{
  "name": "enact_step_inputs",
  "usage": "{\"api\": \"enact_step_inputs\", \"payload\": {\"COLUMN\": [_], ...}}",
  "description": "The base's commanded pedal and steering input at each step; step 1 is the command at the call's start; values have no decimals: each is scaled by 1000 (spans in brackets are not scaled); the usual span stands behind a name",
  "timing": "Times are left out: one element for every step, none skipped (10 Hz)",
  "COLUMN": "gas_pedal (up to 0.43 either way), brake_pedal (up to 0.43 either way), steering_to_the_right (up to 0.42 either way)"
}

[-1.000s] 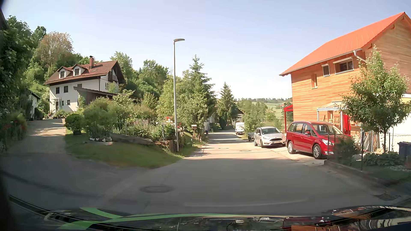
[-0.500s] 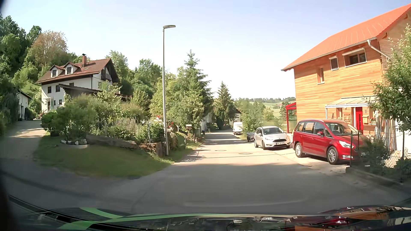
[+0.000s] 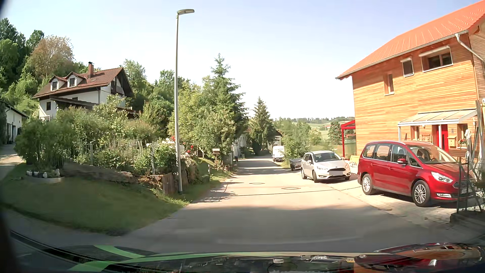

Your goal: Follow the waypoints while adhering to traffic rules and regulations

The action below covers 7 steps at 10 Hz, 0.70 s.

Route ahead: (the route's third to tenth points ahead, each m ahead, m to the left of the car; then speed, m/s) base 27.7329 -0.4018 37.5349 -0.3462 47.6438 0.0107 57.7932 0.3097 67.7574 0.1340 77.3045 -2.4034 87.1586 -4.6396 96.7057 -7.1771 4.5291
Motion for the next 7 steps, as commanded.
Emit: {"api": "enact_step_inputs", "payload": {"gas_pedal": [79, 79, 79, 79, 79, 79, 79], "brake_pedal": [0, 0, 0, 0, 0, 0, 0], "steering_to_the_right": [15, 15, 15, 14, 14, 13, 9]}}
